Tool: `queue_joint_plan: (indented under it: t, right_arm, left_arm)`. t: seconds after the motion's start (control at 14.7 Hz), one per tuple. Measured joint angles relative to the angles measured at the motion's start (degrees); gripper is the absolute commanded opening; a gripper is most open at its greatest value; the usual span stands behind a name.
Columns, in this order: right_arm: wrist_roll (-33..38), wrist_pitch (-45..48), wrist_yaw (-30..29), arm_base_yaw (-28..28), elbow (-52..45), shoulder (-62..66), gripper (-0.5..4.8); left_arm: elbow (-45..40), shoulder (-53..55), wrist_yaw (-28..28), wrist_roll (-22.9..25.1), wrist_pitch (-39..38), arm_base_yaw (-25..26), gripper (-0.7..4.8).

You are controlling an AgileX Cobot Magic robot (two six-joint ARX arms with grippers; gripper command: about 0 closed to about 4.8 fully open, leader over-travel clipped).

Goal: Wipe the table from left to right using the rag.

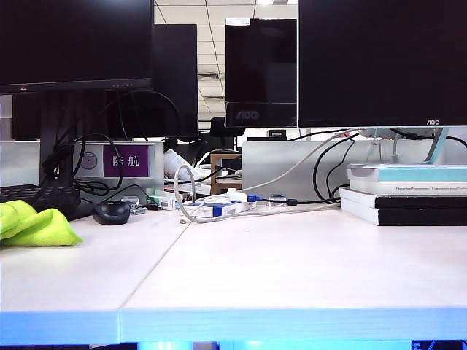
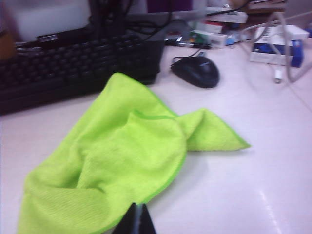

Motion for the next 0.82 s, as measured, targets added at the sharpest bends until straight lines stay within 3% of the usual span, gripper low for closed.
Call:
queue_joint_plan:
  t: [0.41, 0.61, 0.82]
  right_arm:
    - [0.09, -0.02, -0.02, 0.0, 0.0, 0.0, -0.05]
    - [0.52, -0.85, -0.04, 0.0, 0.59, 0.0, -0.05]
    - [2.58, -0.66, 0.02, 0.0, 9.25, 0.0, -0.05]
  left_arm:
    - [0.0, 0.0, -0.22, 0.0, -0.07, 0.0, -0.03]
    - [0.04, 0.0, -0.79, -3.15, 2.34, 0.0, -0.03]
    - [5.07, 0.11, -5.68, -5.99, 3.67, 0.0, -0.03]
